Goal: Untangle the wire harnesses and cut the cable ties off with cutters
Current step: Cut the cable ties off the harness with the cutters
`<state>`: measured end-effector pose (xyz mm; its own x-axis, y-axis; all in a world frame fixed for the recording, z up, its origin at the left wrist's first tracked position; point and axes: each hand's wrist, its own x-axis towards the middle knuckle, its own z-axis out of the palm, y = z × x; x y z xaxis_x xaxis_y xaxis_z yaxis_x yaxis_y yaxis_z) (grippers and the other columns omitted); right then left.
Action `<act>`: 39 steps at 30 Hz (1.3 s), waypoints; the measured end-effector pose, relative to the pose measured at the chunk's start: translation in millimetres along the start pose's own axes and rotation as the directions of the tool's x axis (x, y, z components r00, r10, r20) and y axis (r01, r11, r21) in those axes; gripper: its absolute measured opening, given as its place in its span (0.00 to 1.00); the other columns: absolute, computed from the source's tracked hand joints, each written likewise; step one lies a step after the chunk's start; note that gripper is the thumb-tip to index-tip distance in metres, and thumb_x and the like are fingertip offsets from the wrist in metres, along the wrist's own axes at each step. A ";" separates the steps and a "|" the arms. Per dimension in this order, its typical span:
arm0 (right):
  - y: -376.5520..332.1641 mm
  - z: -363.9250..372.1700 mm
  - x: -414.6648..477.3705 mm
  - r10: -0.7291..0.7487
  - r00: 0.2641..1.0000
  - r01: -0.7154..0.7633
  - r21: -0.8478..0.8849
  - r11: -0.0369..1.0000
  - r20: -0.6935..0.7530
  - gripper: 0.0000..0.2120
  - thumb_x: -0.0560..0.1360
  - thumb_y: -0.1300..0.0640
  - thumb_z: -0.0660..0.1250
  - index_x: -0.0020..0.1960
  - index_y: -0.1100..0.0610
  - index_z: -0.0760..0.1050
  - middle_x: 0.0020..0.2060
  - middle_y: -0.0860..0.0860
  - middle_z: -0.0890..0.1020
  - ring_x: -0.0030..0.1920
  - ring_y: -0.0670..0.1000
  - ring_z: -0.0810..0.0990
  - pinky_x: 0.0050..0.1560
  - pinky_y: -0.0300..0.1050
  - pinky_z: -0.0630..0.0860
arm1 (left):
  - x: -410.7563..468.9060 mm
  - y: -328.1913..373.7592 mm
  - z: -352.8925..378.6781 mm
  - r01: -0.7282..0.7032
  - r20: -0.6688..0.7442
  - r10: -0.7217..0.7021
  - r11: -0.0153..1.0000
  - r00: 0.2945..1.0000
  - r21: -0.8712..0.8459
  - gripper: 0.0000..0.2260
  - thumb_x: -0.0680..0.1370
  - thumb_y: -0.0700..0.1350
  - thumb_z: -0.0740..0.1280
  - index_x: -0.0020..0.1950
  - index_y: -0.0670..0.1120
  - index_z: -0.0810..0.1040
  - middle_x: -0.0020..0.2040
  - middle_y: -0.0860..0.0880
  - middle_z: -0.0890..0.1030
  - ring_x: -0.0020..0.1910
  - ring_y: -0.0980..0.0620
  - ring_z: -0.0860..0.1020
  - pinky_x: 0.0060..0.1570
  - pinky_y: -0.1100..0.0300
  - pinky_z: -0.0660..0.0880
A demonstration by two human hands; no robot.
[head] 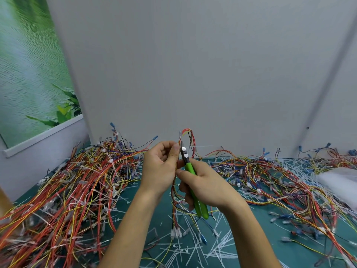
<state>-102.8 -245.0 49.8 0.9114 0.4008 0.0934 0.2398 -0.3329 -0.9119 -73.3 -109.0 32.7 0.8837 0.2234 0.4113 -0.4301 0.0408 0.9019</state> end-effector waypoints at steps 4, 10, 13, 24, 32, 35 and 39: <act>-0.3 0.7 0.9 0.011 1.000 -0.012 0.041 0.999 0.013 0.08 0.83 0.54 0.62 0.52 0.60 0.71 0.36 0.58 0.75 0.30 0.58 0.76 0.35 0.58 0.79 | -0.3 -1.4 -0.8 -0.005 0.010 0.006 1.000 1.000 -0.004 0.04 0.81 0.43 0.68 0.49 0.46 0.82 0.39 0.54 0.84 0.40 0.59 0.82 0.41 0.66 0.78; -0.9 -1.2 -0.2 0.046 0.998 -0.051 0.146 0.988 0.041 0.07 0.84 0.55 0.61 0.50 0.59 0.70 0.34 0.57 0.75 0.29 0.58 0.76 0.32 0.53 0.77 | 0.3 -2.6 -0.1 -0.075 0.046 0.073 0.996 0.996 0.054 0.03 0.80 0.44 0.69 0.48 0.47 0.81 0.39 0.56 0.84 0.40 0.59 0.81 0.41 0.65 0.78; 0.3 -3.9 -1.7 0.050 0.998 -0.058 0.184 0.981 0.050 0.06 0.84 0.57 0.61 0.52 0.60 0.71 0.30 0.53 0.76 0.25 0.56 0.74 0.30 0.51 0.77 | 1.1 -3.2 -1.8 -0.112 0.064 0.108 0.991 0.992 0.066 0.03 0.80 0.45 0.69 0.48 0.47 0.80 0.37 0.58 0.83 0.37 0.61 0.80 0.39 0.66 0.78; -0.2 -1.2 -1.4 0.040 0.998 -0.049 0.189 0.981 0.050 0.08 0.84 0.58 0.59 0.53 0.64 0.68 0.28 0.50 0.74 0.24 0.54 0.72 0.28 0.49 0.77 | 1.6 -5.3 -1.6 -0.124 0.043 0.120 0.988 0.992 0.097 0.03 0.81 0.45 0.69 0.47 0.49 0.80 0.38 0.57 0.83 0.38 0.61 0.80 0.40 0.66 0.77; -3.7 -6.2 -7.5 0.044 0.993 -0.061 0.154 0.986 0.111 0.07 0.83 0.55 0.62 0.55 0.59 0.71 0.36 0.58 0.75 0.33 0.57 0.78 0.36 0.54 0.80 | -1.6 -2.6 0.5 -0.110 0.047 0.107 0.990 0.993 0.082 0.04 0.81 0.44 0.68 0.48 0.46 0.81 0.38 0.58 0.84 0.38 0.62 0.81 0.38 0.69 0.77; -2.9 -4.2 -5.3 0.063 0.994 -0.073 0.120 0.990 0.087 0.08 0.83 0.55 0.62 0.56 0.61 0.70 0.36 0.57 0.75 0.33 0.57 0.77 0.37 0.55 0.81 | -2.6 -1.6 2.1 -0.110 0.045 0.106 0.991 0.993 0.074 0.04 0.81 0.43 0.68 0.48 0.46 0.81 0.38 0.59 0.84 0.38 0.62 0.82 0.37 0.70 0.76; -1.9 -0.4 -0.8 0.052 0.998 -0.054 0.063 0.997 0.039 0.08 0.84 0.57 0.59 0.54 0.63 0.67 0.30 0.53 0.71 0.27 0.54 0.73 0.33 0.53 0.78 | -1.5 -1.1 1.8 -0.084 0.030 0.083 0.996 0.996 0.041 0.03 0.80 0.42 0.69 0.47 0.46 0.81 0.36 0.56 0.83 0.37 0.62 0.81 0.37 0.70 0.76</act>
<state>-103.8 -245.1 51.7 0.9088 0.4161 0.0305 0.1686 -0.2993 -0.9391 -73.8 -111.1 31.3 0.8500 0.1968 0.4886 -0.4951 -0.0182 0.8687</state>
